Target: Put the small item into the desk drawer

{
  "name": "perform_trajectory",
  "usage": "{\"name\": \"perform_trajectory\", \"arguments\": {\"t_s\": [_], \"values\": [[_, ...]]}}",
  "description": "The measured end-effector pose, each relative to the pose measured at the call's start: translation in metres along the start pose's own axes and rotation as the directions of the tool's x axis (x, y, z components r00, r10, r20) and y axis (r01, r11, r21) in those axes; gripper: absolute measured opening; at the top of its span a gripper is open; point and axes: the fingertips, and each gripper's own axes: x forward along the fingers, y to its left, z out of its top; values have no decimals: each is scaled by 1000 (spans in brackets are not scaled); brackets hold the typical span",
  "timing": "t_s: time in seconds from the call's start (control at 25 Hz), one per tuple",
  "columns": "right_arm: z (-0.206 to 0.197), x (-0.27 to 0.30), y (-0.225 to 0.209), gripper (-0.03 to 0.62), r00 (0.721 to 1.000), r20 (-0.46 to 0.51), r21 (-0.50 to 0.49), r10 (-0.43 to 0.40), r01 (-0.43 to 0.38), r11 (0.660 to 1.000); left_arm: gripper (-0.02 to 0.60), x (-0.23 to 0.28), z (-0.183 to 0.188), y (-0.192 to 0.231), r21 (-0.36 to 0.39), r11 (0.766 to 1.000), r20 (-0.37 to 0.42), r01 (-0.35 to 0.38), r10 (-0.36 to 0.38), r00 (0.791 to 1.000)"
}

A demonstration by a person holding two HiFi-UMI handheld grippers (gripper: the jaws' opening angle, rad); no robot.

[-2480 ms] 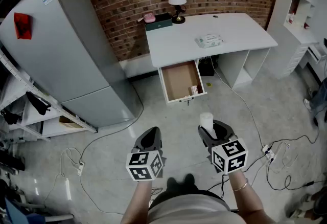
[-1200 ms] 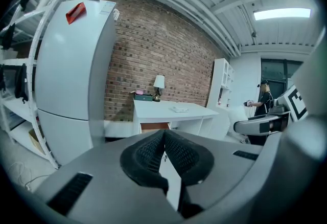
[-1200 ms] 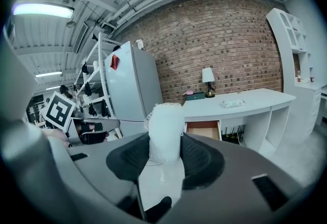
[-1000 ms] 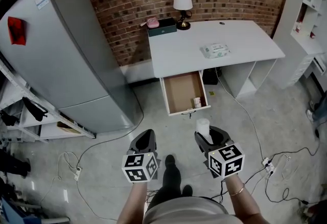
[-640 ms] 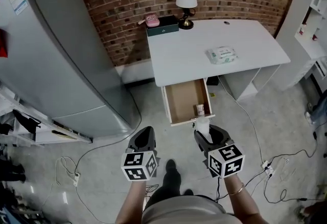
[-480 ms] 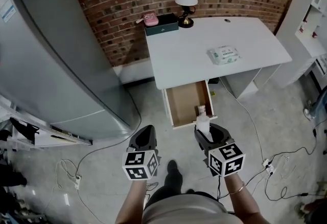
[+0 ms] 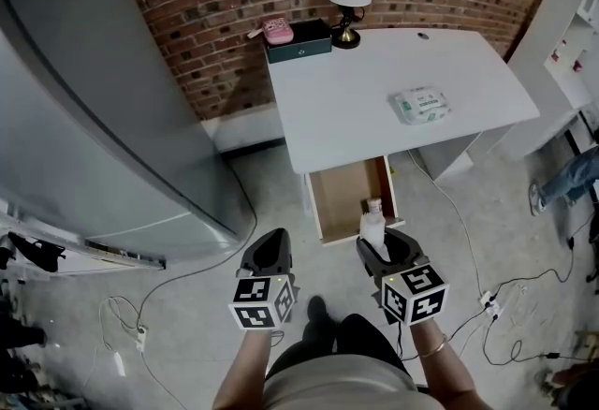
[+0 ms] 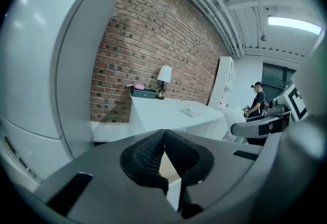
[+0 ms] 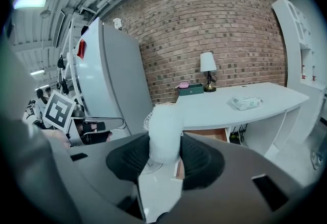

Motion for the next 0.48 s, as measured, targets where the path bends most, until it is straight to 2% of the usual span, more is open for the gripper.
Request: {"name": "perform_trajectory", "arguments": {"t_s": [0.48], "values": [[-7, 36, -27, 178, 999, -33, 24, 21, -20, 1000, 21, 40, -14, 3, -17, 1000, -46, -14, 13, 999]]}}
